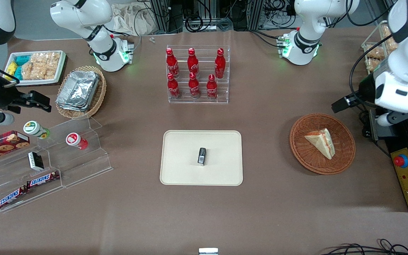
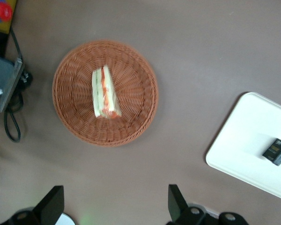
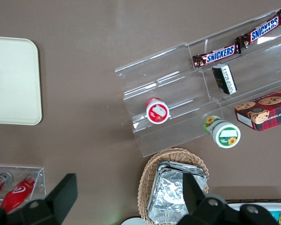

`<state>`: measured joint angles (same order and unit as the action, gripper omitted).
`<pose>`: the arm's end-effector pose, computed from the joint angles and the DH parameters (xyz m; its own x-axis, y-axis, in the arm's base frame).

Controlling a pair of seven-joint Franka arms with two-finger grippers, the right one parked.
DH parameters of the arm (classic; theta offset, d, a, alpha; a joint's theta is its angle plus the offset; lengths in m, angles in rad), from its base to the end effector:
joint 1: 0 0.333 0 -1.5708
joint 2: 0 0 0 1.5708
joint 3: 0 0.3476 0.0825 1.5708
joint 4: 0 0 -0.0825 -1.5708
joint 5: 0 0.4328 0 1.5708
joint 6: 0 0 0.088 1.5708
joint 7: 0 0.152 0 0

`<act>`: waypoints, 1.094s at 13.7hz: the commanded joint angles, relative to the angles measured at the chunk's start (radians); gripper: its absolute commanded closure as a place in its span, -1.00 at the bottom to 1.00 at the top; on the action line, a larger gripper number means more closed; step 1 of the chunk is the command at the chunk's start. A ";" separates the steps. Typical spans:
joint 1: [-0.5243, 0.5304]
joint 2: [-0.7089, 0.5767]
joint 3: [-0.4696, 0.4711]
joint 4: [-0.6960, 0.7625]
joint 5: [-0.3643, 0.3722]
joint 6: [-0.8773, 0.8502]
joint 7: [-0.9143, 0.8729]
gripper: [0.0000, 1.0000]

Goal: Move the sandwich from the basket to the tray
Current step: 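Move the left gripper toward the wicker basket with the sandwich, then lower the open left gripper over the wrapped sandwich in the basket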

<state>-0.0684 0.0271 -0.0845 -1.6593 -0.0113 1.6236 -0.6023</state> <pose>0.6023 -0.0940 0.5531 0.8984 0.4351 -0.0593 0.4345 -0.9004 -0.0244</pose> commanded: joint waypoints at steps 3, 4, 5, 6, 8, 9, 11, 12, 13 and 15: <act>0.002 -0.010 -0.001 -0.227 0.049 0.209 -0.226 -1.00; 0.005 -0.010 -0.001 -0.276 0.056 0.258 -0.241 -1.00; 0.009 -0.013 -0.001 -0.330 0.056 0.312 -0.257 -1.00; 0.010 -0.015 0.000 -0.385 0.056 0.373 -0.267 -1.00; 0.010 -0.013 0.002 -0.476 0.057 0.482 -0.274 -1.00; 0.012 -0.010 0.003 -0.512 0.060 0.524 -0.274 -1.00; 0.038 -0.004 0.008 -0.566 0.074 0.611 -0.274 -1.00; 0.048 0.007 0.008 -0.583 0.074 0.642 -0.274 -1.00; 0.052 0.008 0.008 -0.608 0.074 0.680 -0.272 -1.00; 0.080 0.017 0.009 -0.654 0.076 0.763 -0.264 -1.00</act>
<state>-0.0144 0.0531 -0.0713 -2.2511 0.0382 2.3003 -0.8530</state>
